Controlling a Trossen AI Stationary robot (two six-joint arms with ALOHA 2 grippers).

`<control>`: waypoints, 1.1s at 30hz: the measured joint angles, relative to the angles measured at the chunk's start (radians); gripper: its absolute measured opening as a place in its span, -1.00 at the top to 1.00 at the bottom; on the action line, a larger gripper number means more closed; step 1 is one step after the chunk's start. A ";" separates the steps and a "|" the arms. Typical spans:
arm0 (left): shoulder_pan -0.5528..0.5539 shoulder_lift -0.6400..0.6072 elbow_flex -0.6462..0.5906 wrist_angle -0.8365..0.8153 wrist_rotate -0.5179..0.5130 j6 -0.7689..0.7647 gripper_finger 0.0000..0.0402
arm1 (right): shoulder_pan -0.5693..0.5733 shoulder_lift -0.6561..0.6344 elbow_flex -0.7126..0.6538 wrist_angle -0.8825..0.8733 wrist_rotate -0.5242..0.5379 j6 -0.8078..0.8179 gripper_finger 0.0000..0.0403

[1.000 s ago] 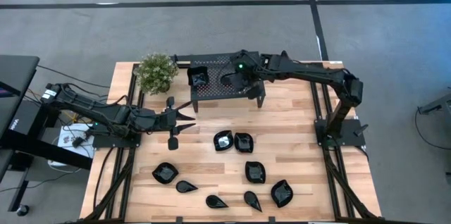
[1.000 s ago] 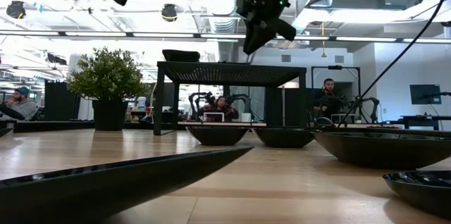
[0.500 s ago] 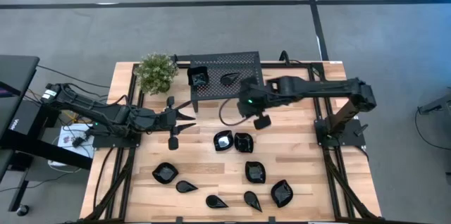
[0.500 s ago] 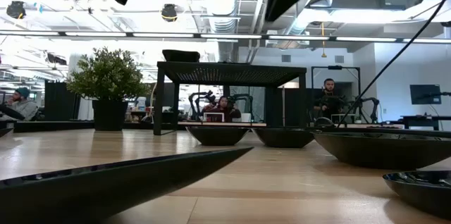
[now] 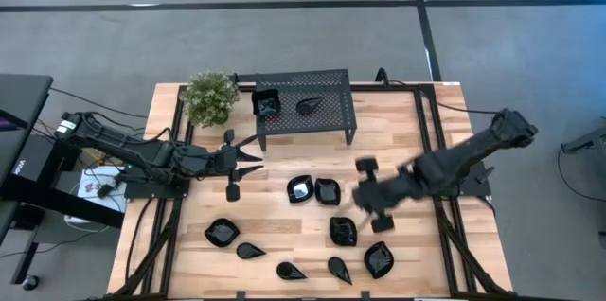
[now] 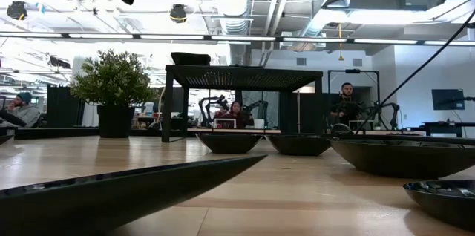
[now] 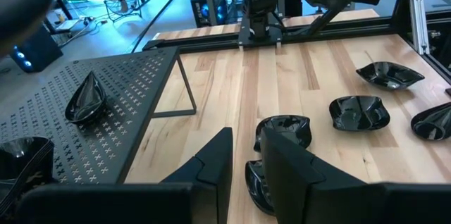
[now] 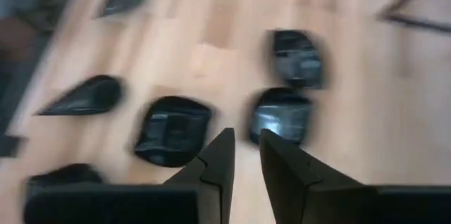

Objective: Pick & Place Mini shaped plates
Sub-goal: Stack the drop shaped plate on top of the drop shaped plates on the shelf

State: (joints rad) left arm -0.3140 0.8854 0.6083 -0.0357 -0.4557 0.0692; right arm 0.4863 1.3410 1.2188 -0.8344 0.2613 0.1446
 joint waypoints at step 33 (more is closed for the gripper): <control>0.000 0.000 0.000 0.011 0.000 0.000 0.62 | 0.035 0.235 -0.263 0.529 -0.131 0.190 0.68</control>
State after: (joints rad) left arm -0.3141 0.8852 0.6083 -0.0250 -0.4557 0.0694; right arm 0.5212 1.5757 0.9559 -0.3057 0.1303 0.3344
